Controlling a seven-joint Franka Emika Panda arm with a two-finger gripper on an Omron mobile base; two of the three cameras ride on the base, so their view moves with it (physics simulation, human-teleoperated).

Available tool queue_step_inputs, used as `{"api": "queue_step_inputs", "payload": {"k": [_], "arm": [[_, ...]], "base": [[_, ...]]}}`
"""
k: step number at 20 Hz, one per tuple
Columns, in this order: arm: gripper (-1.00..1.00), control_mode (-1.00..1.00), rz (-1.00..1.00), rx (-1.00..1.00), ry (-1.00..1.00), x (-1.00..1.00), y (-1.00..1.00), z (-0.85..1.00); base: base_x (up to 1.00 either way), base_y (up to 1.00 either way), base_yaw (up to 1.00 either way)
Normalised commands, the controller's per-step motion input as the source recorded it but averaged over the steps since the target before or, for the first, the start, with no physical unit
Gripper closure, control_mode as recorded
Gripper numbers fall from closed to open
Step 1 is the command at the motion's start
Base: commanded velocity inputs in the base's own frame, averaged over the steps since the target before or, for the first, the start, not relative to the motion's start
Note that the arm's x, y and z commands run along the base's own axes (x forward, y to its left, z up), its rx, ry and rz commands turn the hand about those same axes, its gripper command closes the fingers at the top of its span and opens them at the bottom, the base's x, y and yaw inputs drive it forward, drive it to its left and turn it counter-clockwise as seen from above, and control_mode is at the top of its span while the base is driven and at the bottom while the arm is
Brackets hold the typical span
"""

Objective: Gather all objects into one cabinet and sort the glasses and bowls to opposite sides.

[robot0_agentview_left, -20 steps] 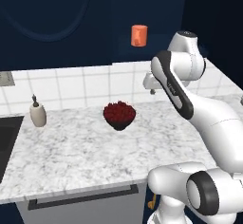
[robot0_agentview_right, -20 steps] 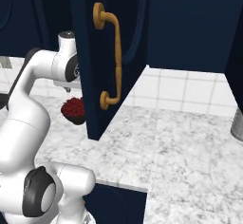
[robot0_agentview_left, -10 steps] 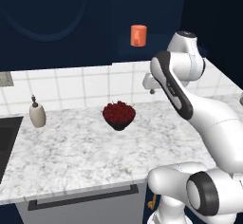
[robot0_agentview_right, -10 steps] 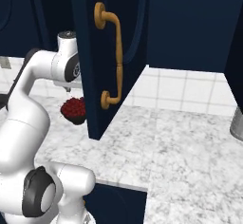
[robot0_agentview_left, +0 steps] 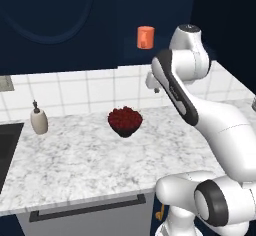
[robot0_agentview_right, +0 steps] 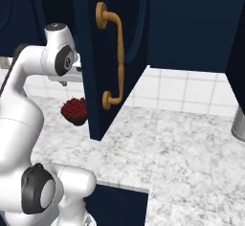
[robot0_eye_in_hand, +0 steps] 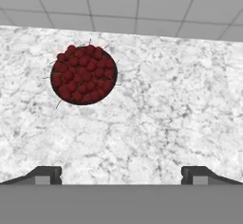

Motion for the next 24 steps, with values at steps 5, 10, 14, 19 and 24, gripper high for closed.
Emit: {"api": "queue_step_inputs", "payload": {"k": [5,10,14,19,24], "arm": [[-1.00,-1.00,0.00,0.00,-0.10,0.01,0.00,0.41],[-1.00,-1.00,0.00,0.02,-0.29,0.00,0.00,0.10],[-1.00,-1.00,0.00,0.00,-0.29,0.00,0.06,0.18],[-1.00,-1.00,0.00,0.00,-0.24,0.02,0.14,0.27],[-1.00,-1.00,0.00,0.00,-0.02,0.04,0.13,0.73]], "base": [[0.00,0.00,0.00],[0.00,0.00,0.00],[0.00,0.00,0.00],[0.00,0.00,0.00],[0.00,0.00,0.00]]}}
